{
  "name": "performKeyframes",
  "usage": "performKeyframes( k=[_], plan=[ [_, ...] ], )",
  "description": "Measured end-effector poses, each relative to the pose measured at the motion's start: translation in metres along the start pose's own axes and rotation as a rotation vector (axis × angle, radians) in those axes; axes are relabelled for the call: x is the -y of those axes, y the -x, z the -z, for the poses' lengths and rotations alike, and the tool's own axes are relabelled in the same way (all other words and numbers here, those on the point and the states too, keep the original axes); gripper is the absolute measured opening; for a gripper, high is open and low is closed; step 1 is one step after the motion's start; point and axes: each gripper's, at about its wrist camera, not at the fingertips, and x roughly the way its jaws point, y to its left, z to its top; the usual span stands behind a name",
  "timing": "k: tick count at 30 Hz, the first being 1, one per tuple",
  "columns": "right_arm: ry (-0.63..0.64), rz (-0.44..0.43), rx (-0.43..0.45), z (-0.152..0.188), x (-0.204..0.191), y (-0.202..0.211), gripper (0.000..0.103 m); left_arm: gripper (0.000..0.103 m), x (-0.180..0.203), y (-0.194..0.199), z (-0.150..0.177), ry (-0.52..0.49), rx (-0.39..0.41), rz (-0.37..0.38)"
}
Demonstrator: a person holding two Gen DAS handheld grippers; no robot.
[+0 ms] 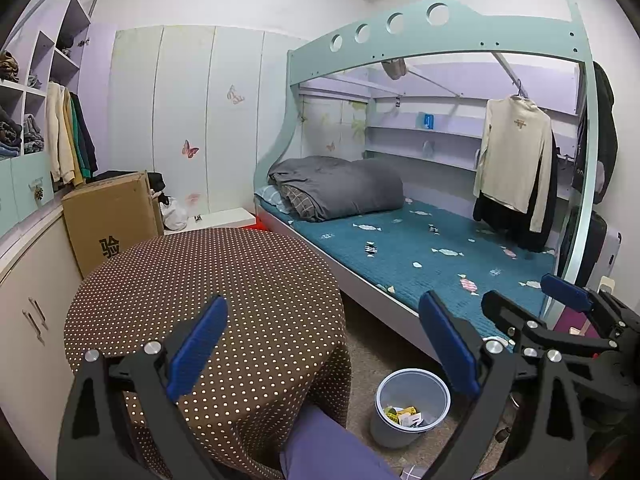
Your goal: Collect trash
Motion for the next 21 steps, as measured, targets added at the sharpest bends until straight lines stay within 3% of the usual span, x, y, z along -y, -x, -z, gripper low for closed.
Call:
performKeyframes(
  k=[21],
  plan=[
    [0.0,0.0,-0.001,-0.0007,-0.0007,-0.0001,0.086,0.094,-0.0021,-0.0017,0.0031,0.006,-0.006,0.001]
  ],
)
